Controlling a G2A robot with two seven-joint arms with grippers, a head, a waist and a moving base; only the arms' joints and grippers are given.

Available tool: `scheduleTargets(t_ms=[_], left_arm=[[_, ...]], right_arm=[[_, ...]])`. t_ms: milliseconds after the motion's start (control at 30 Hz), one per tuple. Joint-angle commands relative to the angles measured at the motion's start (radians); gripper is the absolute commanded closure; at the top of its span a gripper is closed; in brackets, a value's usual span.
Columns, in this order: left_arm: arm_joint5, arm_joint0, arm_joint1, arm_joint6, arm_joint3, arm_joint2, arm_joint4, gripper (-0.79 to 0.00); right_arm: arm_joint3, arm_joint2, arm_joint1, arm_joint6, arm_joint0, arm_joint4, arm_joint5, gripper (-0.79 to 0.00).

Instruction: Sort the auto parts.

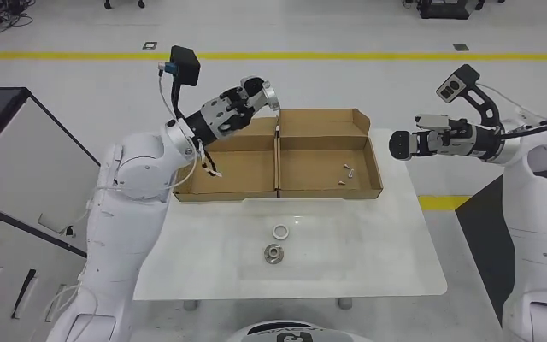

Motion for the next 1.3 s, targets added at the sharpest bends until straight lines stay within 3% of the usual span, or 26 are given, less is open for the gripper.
scheduleTargets(t_ms=[0, 233, 467, 1033, 1267], left_arm=[[0.004, 0.011, 0.006, -0.026, 0.014, -0.020, 0.012, 0.000], [0.042, 0.002, 0.021, -0.095, 0.053, -0.051, 0.078, 0.000], [0.105, -0.055, 0.027, -0.149, 0.095, -0.016, 0.179, 0.000], [0.167, -0.185, 0.029, -0.284, 0.246, 0.147, 0.486, 0.000], [0.155, -0.285, 0.011, -0.312, 0.390, 0.261, 0.545, 0.000]], right_arm=[[0.000, 0.000, 0.000, 0.000, 0.000, 0.000, 0.000, -0.785], [0.000, 0.000, 0.000, 0.000, 0.000, 0.000, 0.000, -0.785], [0.000, 0.000, 0.000, 0.000, 0.000, 0.000, 0.000, -0.785], [0.000, 0.000, 0.000, 0.000, 0.000, 0.000, 0.000, -0.785], [0.000, 0.000, 0.000, 0.000, 0.000, 0.000, 0.000, -0.785]])
